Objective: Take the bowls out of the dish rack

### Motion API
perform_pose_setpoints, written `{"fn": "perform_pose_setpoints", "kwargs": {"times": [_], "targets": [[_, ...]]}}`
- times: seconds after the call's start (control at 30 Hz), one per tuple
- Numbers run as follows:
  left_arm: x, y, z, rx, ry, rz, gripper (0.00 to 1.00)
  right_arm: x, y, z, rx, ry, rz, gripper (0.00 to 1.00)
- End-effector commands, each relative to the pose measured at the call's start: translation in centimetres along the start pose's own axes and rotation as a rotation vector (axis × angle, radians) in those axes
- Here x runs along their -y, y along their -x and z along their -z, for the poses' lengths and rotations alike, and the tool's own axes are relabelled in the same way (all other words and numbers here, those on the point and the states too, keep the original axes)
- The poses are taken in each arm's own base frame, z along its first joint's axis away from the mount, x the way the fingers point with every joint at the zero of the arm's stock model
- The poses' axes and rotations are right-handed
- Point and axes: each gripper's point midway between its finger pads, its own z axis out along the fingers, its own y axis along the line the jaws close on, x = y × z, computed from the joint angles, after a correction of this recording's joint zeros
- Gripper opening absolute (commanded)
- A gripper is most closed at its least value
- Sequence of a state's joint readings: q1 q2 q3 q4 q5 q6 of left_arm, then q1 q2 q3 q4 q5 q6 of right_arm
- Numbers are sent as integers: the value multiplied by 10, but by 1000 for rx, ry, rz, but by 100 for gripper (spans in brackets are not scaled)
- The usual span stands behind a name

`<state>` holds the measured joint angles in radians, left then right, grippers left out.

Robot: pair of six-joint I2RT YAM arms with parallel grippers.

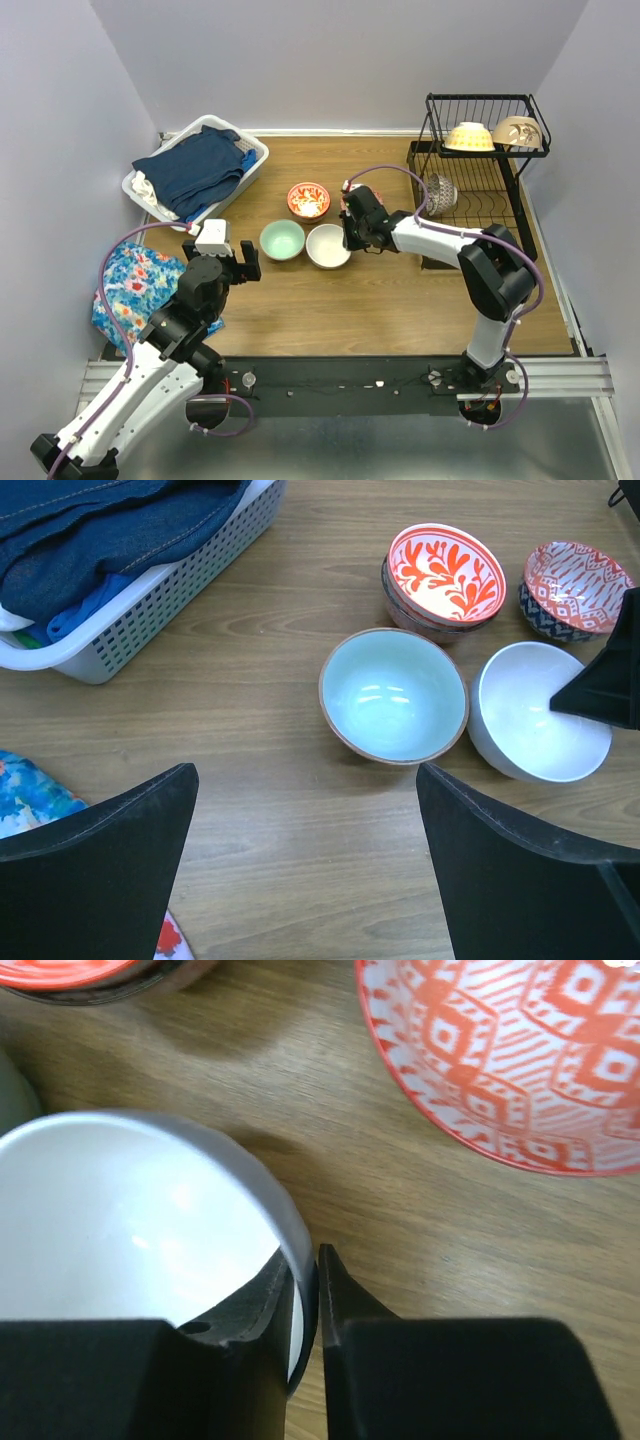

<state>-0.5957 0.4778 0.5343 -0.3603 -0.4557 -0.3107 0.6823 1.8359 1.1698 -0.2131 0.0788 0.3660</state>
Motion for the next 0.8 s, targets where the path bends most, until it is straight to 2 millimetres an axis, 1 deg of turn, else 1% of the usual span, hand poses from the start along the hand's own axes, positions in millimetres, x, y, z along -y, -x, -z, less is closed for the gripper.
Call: {"fn": "perform_pose_setpoints", "kwargs": {"times": [0.0, 0.13, 0.23, 0.33, 0.37, 0.4, 0.43, 0.47, 0.5, 0.57, 0.6, 0.63, 0.67, 0.7, 0.73, 0.77], "targets": [[-1, 7, 0, 29, 4, 5, 99, 27, 3, 17, 18, -152, 23, 29], [1, 6, -2, 20, -5, 0, 99, 31, 5, 25, 19, -176, 17, 32], [2, 5, -2, 15, -10, -3, 99, 25, 12, 32, 33, -148, 5, 46], [3, 5, -2, 17, -14, 0, 99, 21, 18, 41, 50, -131, -4, 47], [3, 5, -2, 16, -14, -1, 99, 20, 25, 50, 80, -124, -12, 52], [3, 5, -2, 17, -14, 0, 99, 19, 31, 56, 100, -118, -13, 53], [3, 6, -2, 19, -14, 0, 99, 19, 32, 60, 111, -114, -8, 58], [3, 5, -2, 17, -14, -2, 99, 18, 35, 65, 130, -109, -2, 59], [3, 4, -2, 15, -17, -1, 99, 18, 44, 77, 168, -103, 0, 64], [4, 5, -2, 18, -17, -1, 99, 25, 46, 86, 198, -126, 9, 74], [4, 5, -2, 15, -18, 1, 99, 26, 53, 96, 237, -129, 7, 78], [4, 5, -2, 16, -18, 1, 99, 30, 56, 102, 259, -139, 7, 86], [4, 5, -2, 16, -18, 1, 99, 39, 52, 105, 266, -177, 7, 90], [4, 4, -2, 15, -18, 1, 99, 42, 55, 109, 290, -187, -1, 93], [3, 5, -2, 17, -15, 1, 99, 48, 59, 118, 321, -197, -5, 98], [4, 5, -2, 18, -17, 3, 99, 56, 60, 122, 337, -221, -13, 99]]}}
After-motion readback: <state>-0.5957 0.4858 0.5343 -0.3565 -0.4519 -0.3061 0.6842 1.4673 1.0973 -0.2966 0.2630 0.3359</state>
